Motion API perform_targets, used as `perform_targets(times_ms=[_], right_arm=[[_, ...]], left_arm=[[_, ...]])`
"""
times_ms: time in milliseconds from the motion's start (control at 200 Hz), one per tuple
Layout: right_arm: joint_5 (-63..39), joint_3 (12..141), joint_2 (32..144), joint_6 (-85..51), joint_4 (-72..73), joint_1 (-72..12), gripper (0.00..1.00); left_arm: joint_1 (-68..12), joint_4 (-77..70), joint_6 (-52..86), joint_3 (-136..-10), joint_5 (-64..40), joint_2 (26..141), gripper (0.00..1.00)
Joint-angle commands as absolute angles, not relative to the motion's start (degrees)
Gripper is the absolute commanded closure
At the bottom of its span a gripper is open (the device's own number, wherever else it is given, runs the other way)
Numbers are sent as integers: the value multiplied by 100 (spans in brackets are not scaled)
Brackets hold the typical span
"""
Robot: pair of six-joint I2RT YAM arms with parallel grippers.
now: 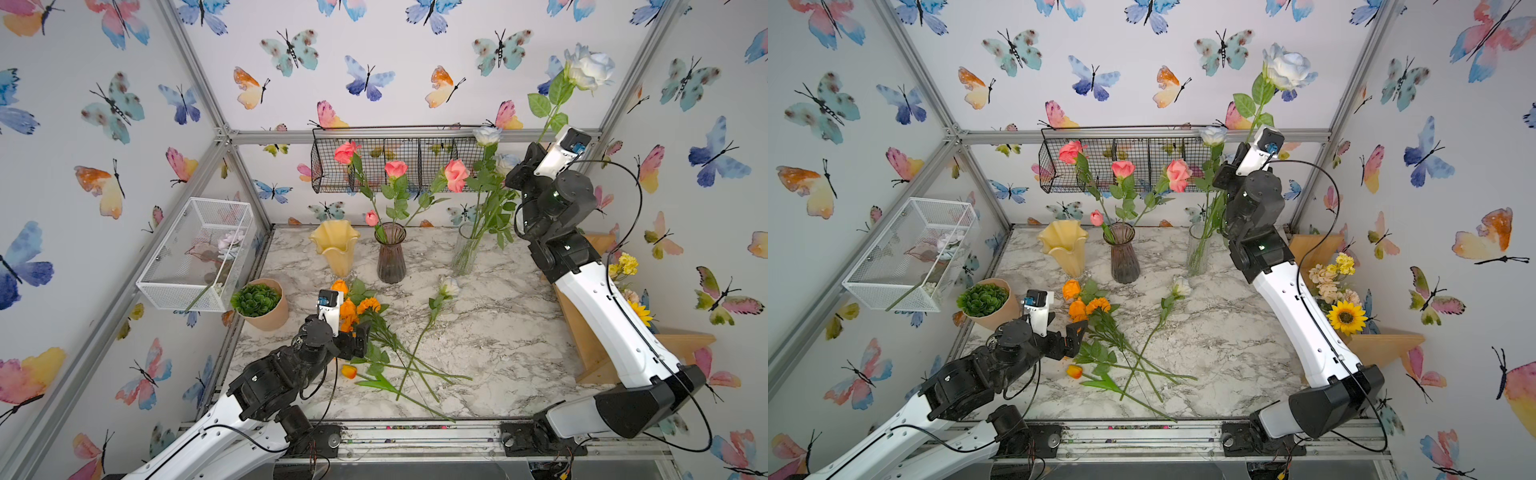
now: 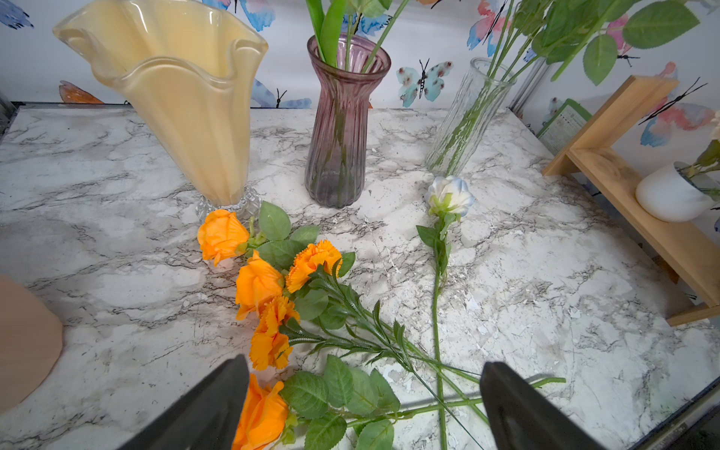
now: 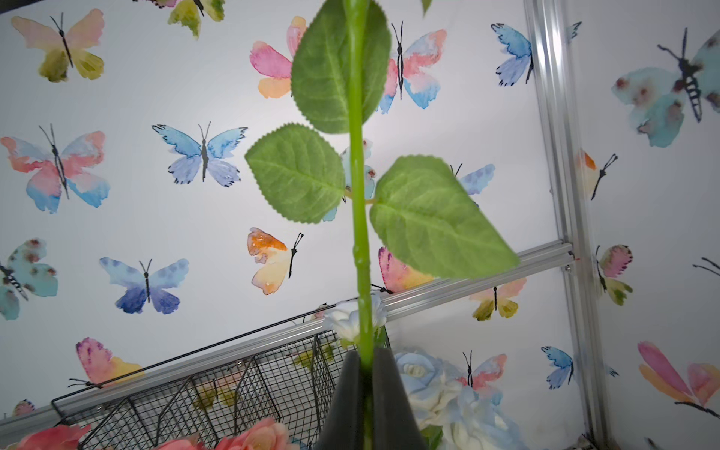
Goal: Arrange the flowers in different vases according to their colors
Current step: Insert the flower into the vase.
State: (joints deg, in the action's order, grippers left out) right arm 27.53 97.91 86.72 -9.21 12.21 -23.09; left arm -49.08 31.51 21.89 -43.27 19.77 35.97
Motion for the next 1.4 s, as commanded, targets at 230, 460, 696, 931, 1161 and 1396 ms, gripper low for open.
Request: perform_targets(times_ms=[230, 460, 696, 931, 1161, 1396], right_arm=[[2270, 10371, 9444, -926, 2128, -1964, 98], [2127, 10030, 9692, -831, 2620, -1951, 98], [2017, 9560, 9825, -764, 3072, -1945, 98], [2034, 9267, 9944, -763, 3228, -1951, 98], [1956, 9317, 10119, -778, 2996, -1951, 98], [2056, 9905, 10237, -861, 2095, -1951, 38]], left_arm=[[-4877, 3059, 2140, -4307, 1846, 3708, 1], [-4866, 3058, 2140, -4306, 1837, 3761, 1], [-4852, 3059, 2142, -4309, 1846, 3796, 1], [-4834, 3059, 2144, -4307, 1846, 3806, 1], [-4820, 3059, 2141, -4307, 1854, 3806, 1], [-4790, 3059, 2140, -4307, 1837, 3797, 1]])
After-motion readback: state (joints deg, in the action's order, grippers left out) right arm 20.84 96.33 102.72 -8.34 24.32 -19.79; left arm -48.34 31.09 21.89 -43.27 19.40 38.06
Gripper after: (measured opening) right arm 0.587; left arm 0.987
